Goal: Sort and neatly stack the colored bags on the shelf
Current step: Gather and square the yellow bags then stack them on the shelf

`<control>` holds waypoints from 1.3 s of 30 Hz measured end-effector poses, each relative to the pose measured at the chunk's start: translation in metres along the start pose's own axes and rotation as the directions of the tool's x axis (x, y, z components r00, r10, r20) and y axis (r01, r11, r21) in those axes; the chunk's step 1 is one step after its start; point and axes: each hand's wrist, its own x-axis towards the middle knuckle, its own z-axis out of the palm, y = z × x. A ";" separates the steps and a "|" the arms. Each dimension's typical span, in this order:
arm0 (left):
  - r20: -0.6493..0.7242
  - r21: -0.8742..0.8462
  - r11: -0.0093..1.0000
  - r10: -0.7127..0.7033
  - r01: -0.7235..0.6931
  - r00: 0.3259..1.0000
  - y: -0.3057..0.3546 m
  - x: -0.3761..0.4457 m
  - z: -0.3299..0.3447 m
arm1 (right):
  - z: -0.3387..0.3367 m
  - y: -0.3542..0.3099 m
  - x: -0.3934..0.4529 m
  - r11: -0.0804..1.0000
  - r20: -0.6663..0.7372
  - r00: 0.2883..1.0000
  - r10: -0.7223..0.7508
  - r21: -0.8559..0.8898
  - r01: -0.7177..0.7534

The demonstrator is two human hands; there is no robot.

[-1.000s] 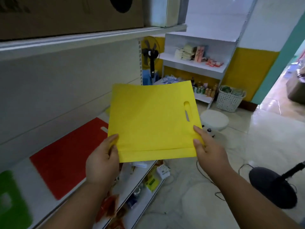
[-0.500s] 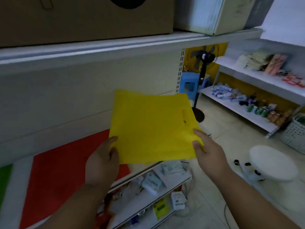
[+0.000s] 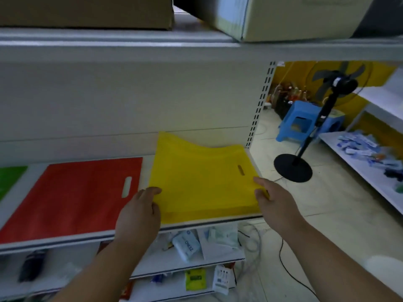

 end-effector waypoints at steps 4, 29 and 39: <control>0.006 0.156 0.987 -0.049 0.048 0.999 0.014 0.001 0.020 | -0.006 0.020 0.021 0.965 0.096 0.994 -0.056 -0.249 0.078; -0.089 0.410 0.911 0.084 -0.041 0.992 -0.021 -0.037 -0.011 | 0.037 -0.070 -0.007 0.759 0.191 0.922 -0.337 -0.524 0.386; -0.294 0.392 0.888 -0.127 0.241 0.947 -0.219 -0.156 -0.167 | 0.207 -0.308 -0.102 0.700 0.201 0.760 -0.618 -0.300 0.648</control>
